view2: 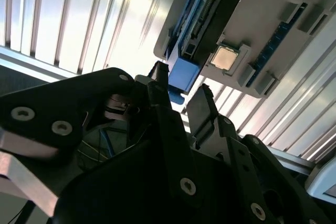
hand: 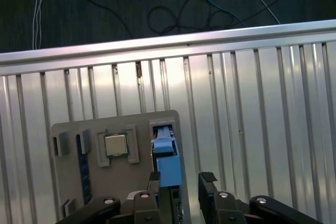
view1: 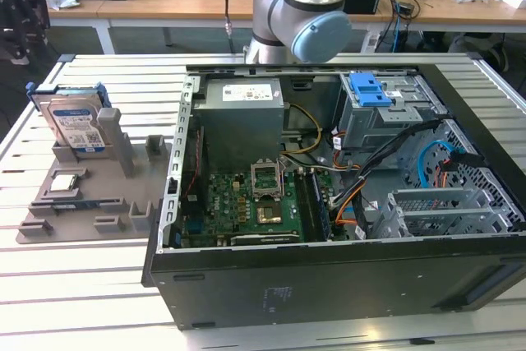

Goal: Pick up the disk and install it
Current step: 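Pick up the disk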

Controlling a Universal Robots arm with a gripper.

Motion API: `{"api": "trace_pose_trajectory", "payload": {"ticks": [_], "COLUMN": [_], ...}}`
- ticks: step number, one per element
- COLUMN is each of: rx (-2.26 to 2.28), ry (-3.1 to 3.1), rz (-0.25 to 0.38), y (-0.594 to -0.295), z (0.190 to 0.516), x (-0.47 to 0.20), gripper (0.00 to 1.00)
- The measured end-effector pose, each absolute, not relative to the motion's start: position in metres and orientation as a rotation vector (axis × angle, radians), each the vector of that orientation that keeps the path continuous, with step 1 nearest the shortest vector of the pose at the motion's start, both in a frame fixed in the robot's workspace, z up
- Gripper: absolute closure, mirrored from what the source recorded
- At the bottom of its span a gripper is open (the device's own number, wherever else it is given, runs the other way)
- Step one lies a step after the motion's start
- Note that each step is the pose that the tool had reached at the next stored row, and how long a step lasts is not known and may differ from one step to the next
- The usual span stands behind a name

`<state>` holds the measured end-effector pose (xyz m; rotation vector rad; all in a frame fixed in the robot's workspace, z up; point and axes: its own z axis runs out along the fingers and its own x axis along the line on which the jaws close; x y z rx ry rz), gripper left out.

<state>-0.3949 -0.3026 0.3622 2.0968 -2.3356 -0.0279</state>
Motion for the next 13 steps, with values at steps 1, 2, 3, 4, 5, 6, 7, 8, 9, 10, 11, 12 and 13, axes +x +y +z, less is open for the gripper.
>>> {"api": "trace_pose_trajectory", "payload": {"ticks": [1, 2, 3, 4, 5, 6, 7, 8, 9, 10, 11, 12, 13], "rx": [2.097, 2.097, 2.097, 2.097, 2.097, 2.097, 2.097, 2.097, 2.097, 2.096, 2.096, 2.096, 2.096], "ry": [-2.336, -2.335, -2.336, -2.336, -2.336, -2.336, -2.336, -2.336, -2.335, -2.335, -2.335, -2.335, -2.335], "rz": [-0.028, -0.028, -0.028, -0.028, -0.028, -0.028, -0.028, -0.028, -0.028, -0.028, -0.028, -0.029, -0.029], "y": [-0.301, -0.300, -0.300, -0.298, -0.296, -0.294, -0.293, -0.292, -0.291, -0.289, -0.288, -0.288, -0.287], "z": [0.361, 0.361, 0.360, 0.359, 0.358, 0.357, 0.357, 0.356, 0.355, 0.354, 0.353, 0.352, 0.350], "x": [-0.395, -0.395, -0.394, -0.394, -0.394, -0.393, -0.393, -0.393, -0.393, -0.392, -0.392, -0.392, -0.391], "gripper": [0.58, 0.58, 0.58, 0.58, 0.58, 0.58, 0.58, 0.58, 0.58, 0.58, 0.58, 0.58, 0.58]}}
